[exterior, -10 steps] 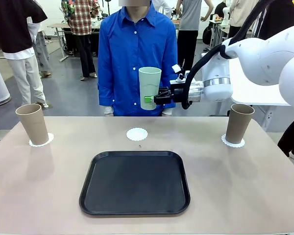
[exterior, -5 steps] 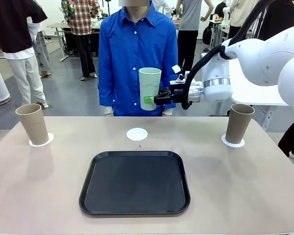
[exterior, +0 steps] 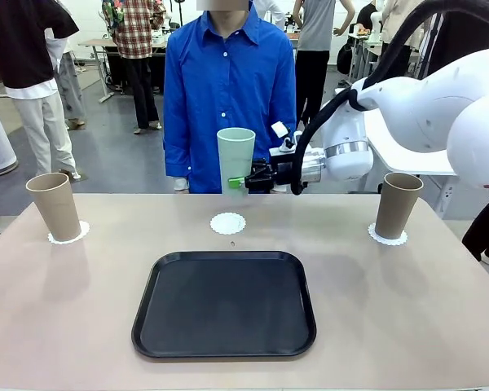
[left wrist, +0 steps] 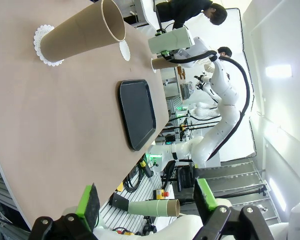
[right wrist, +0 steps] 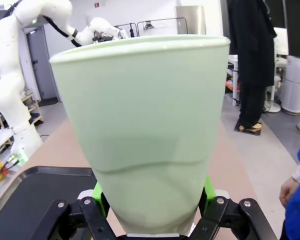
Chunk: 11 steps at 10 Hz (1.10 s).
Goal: Place coasters on the table and set cups on them.
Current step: Take one Reusable plastic cup from the Flat Tray and place it on a coaster set by the human.
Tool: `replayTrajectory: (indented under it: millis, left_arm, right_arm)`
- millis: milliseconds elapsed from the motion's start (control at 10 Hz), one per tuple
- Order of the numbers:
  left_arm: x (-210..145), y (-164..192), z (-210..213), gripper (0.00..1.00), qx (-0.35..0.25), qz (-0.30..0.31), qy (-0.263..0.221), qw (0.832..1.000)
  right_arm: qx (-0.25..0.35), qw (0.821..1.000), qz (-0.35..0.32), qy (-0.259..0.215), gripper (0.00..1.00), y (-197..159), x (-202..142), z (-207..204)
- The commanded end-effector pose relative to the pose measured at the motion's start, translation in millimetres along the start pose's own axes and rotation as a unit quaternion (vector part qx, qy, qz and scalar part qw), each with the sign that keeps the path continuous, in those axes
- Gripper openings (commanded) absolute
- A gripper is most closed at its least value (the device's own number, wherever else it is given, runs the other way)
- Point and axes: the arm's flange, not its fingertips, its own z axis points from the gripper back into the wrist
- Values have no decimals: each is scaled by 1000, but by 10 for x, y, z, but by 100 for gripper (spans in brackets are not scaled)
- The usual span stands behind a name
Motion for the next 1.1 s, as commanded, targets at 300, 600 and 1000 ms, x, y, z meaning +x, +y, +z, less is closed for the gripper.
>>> replayTrajectory:
  millis: [300,600,1000]
  left_arm:
    - [-14,-21,0,100,2,1,-1,1000]
    - [-14,-21,0,100,2,1,-1,1000]
    - [-14,-21,0,100,2,1,-1,1000]
  right_arm:
    - [29,999,43,-17,81,-94,-245,-27]
    - [37,999,30,2,81,-104,-378,-158]
    - [33,999,12,23,81,-190,-522,-265]
